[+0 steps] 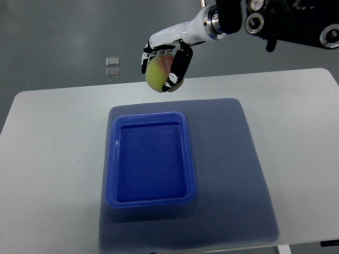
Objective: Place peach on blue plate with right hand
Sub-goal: 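Carry the peach over the blue tray and lower it inside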
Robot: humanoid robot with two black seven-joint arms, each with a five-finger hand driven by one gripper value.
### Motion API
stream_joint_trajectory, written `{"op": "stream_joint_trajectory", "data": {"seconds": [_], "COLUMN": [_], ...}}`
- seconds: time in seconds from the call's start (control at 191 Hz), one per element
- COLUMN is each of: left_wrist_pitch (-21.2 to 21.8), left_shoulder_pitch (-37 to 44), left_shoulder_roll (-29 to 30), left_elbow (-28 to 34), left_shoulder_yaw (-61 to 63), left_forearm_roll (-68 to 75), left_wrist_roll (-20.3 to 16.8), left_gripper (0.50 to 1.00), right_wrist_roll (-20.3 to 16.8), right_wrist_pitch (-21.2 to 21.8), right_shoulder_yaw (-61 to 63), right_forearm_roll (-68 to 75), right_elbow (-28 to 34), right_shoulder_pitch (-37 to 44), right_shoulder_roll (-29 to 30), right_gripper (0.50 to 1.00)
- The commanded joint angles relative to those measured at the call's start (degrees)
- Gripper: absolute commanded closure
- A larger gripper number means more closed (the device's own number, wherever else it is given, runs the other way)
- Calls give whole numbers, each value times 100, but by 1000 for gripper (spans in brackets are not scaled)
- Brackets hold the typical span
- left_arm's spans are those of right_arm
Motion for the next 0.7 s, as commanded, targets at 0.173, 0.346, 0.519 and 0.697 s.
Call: {"op": "stream_joint_trajectory", "data": {"seconds": [0.173, 0.346, 0.519, 0.697], "left_wrist_pitch": [1, 1, 1, 1], "left_shoulder_pitch": [-2, -2, -2, -2], "left_shoulder_roll": [0, 0, 0, 0], "left_elbow": [10, 10, 10, 10], "left_shoulder_yaw": [-1, -1, 34, 34], "left_forearm_roll": [-4, -4, -4, -4], "left_wrist_roll": [-1, -1, -1, -1], "left_gripper": [500, 500, 500, 500], "right_wrist_roll": [3, 12, 20, 170], "right_wrist_pitch": [-195, -397, -432, -564], "right_shoulder_yaw": [-11, 6, 24, 59], "right_forearm_roll": [-104, -174, -209, -130], "right_elbow": [-1342, -1535, -1570, -1535], "right_shoulder_pitch": [-1244, -1833, -2228, -2378], "right_shoulder_roll": [1524, 1524, 1524, 1524], "right_gripper": [993, 979, 965, 936]}}
